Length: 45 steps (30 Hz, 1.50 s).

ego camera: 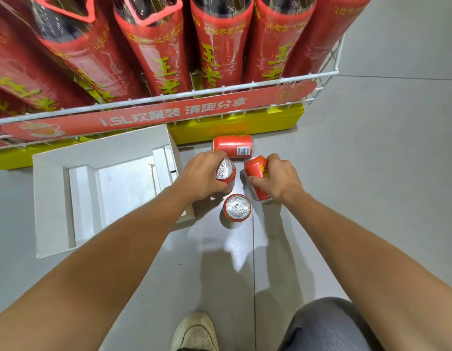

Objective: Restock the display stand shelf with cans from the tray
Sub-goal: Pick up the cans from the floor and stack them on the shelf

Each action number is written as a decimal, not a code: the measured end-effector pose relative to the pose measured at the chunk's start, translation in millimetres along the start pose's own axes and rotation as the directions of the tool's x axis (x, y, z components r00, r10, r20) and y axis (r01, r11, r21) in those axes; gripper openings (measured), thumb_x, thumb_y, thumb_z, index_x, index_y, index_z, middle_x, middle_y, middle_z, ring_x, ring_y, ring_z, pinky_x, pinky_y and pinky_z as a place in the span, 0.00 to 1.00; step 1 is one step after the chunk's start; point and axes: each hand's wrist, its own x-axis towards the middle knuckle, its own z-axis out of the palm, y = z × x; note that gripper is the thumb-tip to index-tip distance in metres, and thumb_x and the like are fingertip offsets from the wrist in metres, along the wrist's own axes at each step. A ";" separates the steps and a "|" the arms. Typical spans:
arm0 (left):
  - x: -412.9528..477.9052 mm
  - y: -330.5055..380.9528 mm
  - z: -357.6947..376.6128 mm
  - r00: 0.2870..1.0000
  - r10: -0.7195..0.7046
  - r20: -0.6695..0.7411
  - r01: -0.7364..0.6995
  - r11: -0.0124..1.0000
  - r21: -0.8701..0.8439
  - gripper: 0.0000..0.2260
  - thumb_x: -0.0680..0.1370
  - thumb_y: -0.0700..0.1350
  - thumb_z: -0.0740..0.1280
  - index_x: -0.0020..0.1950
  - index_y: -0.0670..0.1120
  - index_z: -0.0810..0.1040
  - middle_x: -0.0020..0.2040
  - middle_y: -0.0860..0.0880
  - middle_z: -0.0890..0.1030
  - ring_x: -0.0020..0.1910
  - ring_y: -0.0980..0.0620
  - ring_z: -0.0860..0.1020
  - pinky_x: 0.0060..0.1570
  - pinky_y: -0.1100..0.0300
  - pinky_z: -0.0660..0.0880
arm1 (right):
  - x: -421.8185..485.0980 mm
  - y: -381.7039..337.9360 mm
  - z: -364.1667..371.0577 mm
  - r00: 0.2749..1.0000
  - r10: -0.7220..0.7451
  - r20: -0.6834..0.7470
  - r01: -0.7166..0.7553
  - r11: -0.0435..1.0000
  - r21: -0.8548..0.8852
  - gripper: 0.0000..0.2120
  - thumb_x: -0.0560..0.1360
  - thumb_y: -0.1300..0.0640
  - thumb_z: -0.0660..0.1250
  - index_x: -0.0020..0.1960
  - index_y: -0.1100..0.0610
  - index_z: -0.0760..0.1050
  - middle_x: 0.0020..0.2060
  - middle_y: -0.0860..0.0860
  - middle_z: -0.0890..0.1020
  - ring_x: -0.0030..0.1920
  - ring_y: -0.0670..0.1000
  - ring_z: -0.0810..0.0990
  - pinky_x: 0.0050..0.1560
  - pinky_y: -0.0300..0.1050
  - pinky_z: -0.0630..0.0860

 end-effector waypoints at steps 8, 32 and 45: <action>-57.7 79.7 -144.4 0.994 -0.033 -0.104 0.019 0.991 -0.133 0.20 0.59 0.51 0.80 0.47 0.51 0.78 0.41 0.55 0.83 0.43 0.51 0.81 0.42 0.52 0.79 | -83.9 -58.1 -137.9 0.982 -0.111 -0.156 0.137 0.977 0.166 0.30 0.68 0.38 0.74 0.62 0.55 0.76 0.52 0.55 0.85 0.54 0.60 0.82 0.50 0.49 0.77; -374.6 526.8 -868.4 0.828 0.161 -0.538 -0.185 0.983 0.009 0.19 0.66 0.51 0.81 0.49 0.48 0.77 0.39 0.55 0.74 0.36 0.58 0.72 0.33 0.64 0.65 | -480.7 -421.0 -840.1 0.574 -0.529 -0.625 0.731 0.674 0.101 0.27 0.67 0.39 0.79 0.60 0.52 0.80 0.49 0.48 0.86 0.49 0.49 0.83 0.49 0.43 0.77; -387.2 487.3 -996.2 0.725 0.124 -0.677 -0.146 0.989 0.025 0.18 0.65 0.56 0.80 0.43 0.46 0.80 0.38 0.54 0.74 0.38 0.57 0.72 0.34 0.61 0.64 | -487.6 -556.1 -886.7 0.537 -0.512 -0.670 0.762 0.635 0.126 0.29 0.64 0.35 0.77 0.56 0.52 0.78 0.43 0.45 0.84 0.43 0.47 0.84 0.47 0.52 0.83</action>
